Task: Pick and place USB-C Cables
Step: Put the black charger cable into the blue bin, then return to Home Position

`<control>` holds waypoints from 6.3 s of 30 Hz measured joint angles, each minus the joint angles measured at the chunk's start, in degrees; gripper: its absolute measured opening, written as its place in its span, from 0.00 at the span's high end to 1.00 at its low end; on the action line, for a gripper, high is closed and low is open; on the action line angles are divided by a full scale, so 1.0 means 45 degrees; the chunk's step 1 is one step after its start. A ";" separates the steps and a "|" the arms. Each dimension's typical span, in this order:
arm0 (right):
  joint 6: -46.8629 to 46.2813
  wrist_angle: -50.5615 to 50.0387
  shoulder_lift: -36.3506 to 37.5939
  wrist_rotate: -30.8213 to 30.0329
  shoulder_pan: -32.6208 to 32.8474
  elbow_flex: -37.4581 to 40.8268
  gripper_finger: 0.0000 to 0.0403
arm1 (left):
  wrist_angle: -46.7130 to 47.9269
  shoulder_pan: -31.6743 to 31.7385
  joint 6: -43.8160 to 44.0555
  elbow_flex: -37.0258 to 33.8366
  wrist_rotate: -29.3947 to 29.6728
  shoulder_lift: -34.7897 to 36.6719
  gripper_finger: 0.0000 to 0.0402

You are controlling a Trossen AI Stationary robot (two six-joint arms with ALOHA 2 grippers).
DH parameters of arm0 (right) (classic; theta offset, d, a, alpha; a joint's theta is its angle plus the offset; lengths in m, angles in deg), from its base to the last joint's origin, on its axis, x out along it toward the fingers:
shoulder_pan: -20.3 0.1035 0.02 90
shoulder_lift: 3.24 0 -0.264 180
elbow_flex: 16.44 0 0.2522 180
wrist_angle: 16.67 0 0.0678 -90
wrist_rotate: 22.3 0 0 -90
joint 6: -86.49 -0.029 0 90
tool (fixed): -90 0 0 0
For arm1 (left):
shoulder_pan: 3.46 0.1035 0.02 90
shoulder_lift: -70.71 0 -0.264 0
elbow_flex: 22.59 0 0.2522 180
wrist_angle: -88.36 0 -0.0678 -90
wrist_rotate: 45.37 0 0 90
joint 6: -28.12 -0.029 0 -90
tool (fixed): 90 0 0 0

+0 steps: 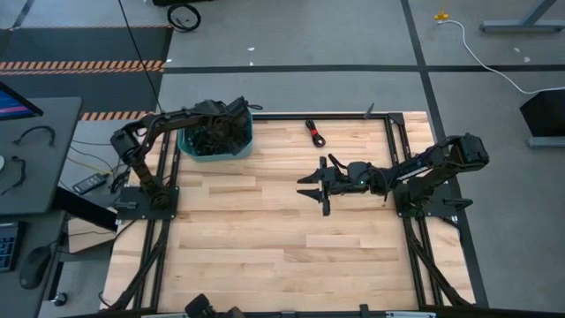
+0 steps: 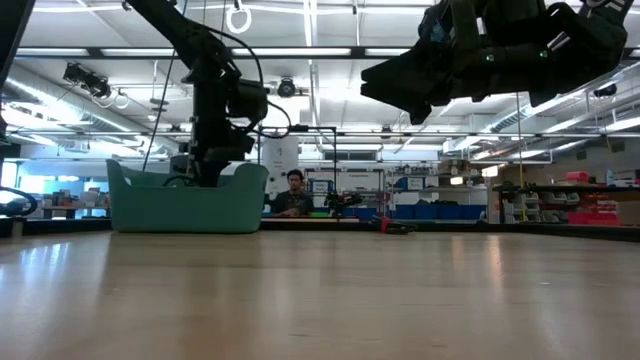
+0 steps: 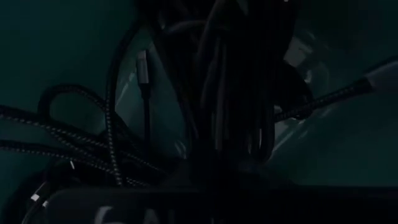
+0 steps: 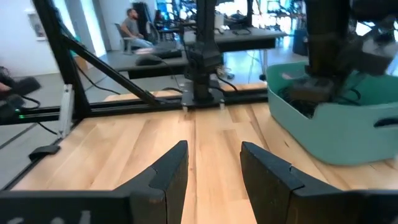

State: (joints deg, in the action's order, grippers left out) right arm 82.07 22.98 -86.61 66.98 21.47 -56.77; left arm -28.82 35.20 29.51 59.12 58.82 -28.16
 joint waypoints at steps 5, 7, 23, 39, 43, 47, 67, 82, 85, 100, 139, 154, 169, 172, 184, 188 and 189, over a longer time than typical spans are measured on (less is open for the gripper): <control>-0.1147 -0.0969 0.0031 -0.2177 -0.0421 0.0000 0.62 | 0.0404 -0.0320 -0.0131 0.0703 -0.0413 -0.0005 0.77; -0.1427 -0.1776 0.0168 -0.2458 -0.1048 -0.0016 0.62 | 0.0859 -0.0458 -0.0121 0.1236 -0.0668 -0.0005 0.67; -0.1501 -1.0361 -0.0588 -0.1886 -0.7204 -0.2720 0.45 | -0.3915 -0.4789 0.2624 -0.0925 0.1043 0.2208 0.40; -0.1327 -1.1907 -0.4699 -0.2220 -0.7635 -0.5478 0.51 | -1.3233 -1.0595 0.5331 -0.5207 0.4872 0.2472 0.50; -0.1013 -1.2424 -0.4891 -0.1653 -0.7616 -0.5699 0.73 | -1.2953 -1.1187 0.5965 -0.5207 0.5871 0.2472 0.52; -0.0723 -1.2609 -0.4580 -0.1402 -0.7259 -0.5474 0.81 | -1.1939 -1.1608 0.6990 -0.5207 0.6460 0.2472 0.54; 0.0821 0.4533 -0.3262 0.1484 0.0002 0.0115 0.95 | -2.6230 -1.2652 0.0663 -1.0175 0.3665 0.1977 0.56; 0.3026 0.3156 -0.3332 0.1358 0.1049 -0.1817 0.94 | -2.6031 -1.2224 -0.1179 -0.7461 0.1909 0.1637 0.28; 0.3030 0.3043 -0.3332 0.1368 0.1054 -0.1812 0.94 | -2.5842 -1.2225 -0.1236 -0.7193 0.1783 0.1637 0.30; 0.2692 0.2480 -0.3332 0.1407 0.1056 -0.1807 0.90 | -2.3160 -1.2294 -0.1306 -0.5986 0.1803 0.1642 0.88; 0.2376 -0.0187 -0.3313 -0.2677 0.0510 -0.1812 0.46 | -0.1641 0.1144 0.5073 -0.4090 0.1081 0.7870 0.88; 0.1680 -0.1043 -0.3037 -0.2972 0.0672 -0.1812 0.47 | 0.0095 0.4444 0.1761 -0.1733 -0.2272 0.2551 0.56; -0.0434 -0.7169 0.3446 -0.3134 0.0932 0.0321 0.62 | -0.2141 0.0843 0.2664 -0.3745 -0.0647 0.9721 0.36; -0.1073 -0.5970 0.5245 -0.2647 0.0941 0.2115 0.72 | -0.3794 -0.0934 0.3553 -0.5447 -0.0693 1.1499 0.39; -0.1770 -0.4883 1.1638 -0.0210 -0.1099 0.5661 0.98 | -0.9325 -0.5725 0.4459 -0.9346 -0.0512 1.4749 0.46; -0.2119 -0.6683 1.3582 -0.0153 -0.1360 0.5824 0.99 | -1.1085 -0.7085 0.3894 -1.0472 -0.0523 1.6200 0.48; -0.2113 -0.6919 1.4008 -0.0153 -0.1360 0.5824 0.98 | -1.1184 -0.7360 0.3764 -1.0726 -0.0470 1.6702 0.49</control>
State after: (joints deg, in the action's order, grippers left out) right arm 72.56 -8.16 -23.58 66.29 15.35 -30.56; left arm -79.14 2.07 46.45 10.85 56.71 47.00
